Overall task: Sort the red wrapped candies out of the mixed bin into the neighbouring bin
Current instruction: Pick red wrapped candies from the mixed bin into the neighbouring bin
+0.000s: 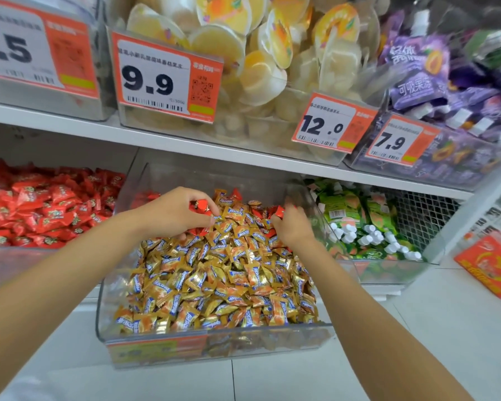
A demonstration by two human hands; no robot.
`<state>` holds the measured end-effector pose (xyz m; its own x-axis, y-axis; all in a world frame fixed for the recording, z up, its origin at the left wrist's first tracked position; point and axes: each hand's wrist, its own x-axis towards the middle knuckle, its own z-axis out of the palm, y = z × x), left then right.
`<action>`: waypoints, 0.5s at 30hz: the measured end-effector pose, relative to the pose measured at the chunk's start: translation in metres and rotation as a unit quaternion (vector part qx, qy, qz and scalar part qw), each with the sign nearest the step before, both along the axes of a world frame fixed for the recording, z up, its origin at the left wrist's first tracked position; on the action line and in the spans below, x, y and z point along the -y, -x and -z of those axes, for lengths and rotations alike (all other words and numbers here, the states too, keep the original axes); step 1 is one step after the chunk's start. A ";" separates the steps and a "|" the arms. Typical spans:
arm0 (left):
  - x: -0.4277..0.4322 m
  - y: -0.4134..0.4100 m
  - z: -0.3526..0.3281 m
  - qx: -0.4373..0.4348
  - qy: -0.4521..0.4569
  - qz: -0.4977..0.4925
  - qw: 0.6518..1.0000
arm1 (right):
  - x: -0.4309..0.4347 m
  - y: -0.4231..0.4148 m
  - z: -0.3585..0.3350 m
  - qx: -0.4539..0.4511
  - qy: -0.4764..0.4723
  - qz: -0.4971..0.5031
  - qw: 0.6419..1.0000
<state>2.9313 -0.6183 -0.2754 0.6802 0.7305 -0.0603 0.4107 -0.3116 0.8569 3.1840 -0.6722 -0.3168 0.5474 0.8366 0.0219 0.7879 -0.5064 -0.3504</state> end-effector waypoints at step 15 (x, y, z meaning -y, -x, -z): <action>-0.002 -0.003 -0.002 -0.014 0.009 0.004 1.000 | 0.034 0.022 -0.026 -0.374 -0.117 -0.144 0.909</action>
<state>2.9343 -0.6164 -0.2739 0.6842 0.7233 -0.0930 0.4321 -0.2994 0.8507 3.1616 -0.7058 -0.2911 0.2419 0.9676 -0.0718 0.3726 -0.1609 -0.9139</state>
